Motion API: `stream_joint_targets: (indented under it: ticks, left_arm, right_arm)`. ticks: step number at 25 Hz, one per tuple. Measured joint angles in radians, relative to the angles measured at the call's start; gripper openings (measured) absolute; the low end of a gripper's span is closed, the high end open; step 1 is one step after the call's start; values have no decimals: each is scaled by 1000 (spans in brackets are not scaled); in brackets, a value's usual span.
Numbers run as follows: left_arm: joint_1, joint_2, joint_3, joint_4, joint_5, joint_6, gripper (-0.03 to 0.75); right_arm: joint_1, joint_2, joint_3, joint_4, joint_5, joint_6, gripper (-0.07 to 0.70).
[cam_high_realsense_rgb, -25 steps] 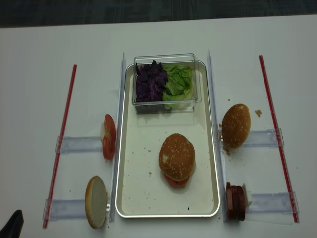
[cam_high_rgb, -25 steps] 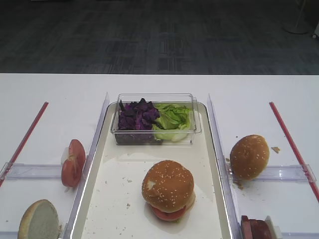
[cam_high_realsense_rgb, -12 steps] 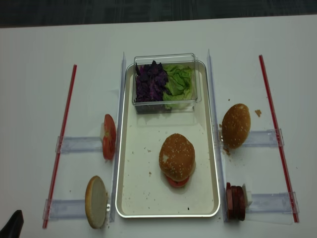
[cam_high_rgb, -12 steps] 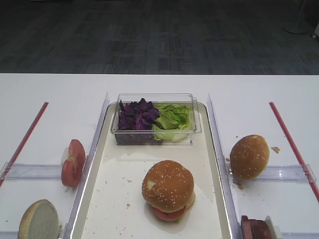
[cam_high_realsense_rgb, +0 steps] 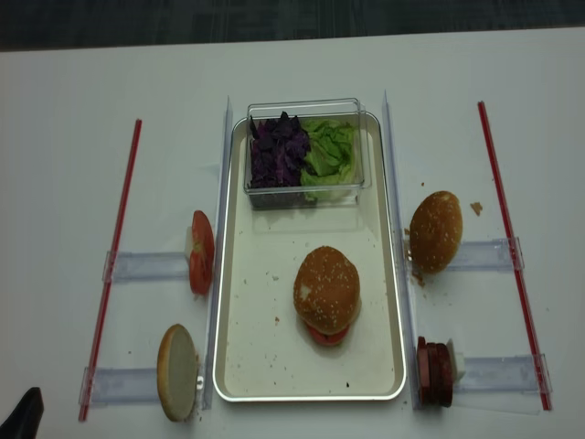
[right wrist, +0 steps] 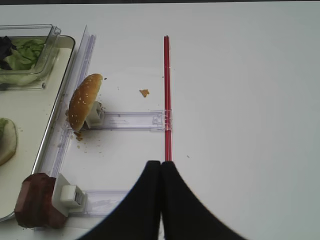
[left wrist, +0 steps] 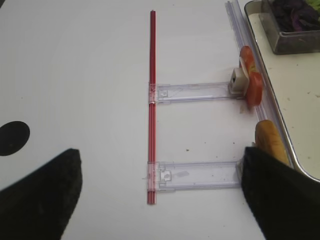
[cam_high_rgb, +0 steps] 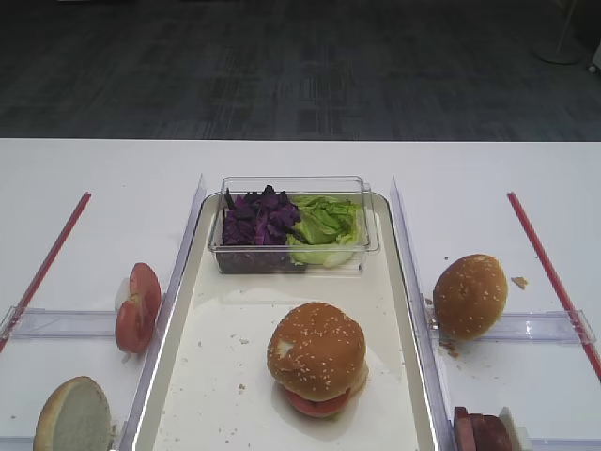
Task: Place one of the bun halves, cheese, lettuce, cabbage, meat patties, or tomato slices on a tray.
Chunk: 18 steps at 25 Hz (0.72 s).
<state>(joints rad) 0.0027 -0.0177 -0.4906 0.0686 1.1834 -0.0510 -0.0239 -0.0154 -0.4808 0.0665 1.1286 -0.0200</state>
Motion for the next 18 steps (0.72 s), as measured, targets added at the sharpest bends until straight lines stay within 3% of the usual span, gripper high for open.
stream_joint_targets:
  ticks: [18]
  left_arm:
    - [0, 0, 0, 0, 0, 0, 597]
  right_arm:
    - [0, 0, 0, 0, 0, 0, 36]
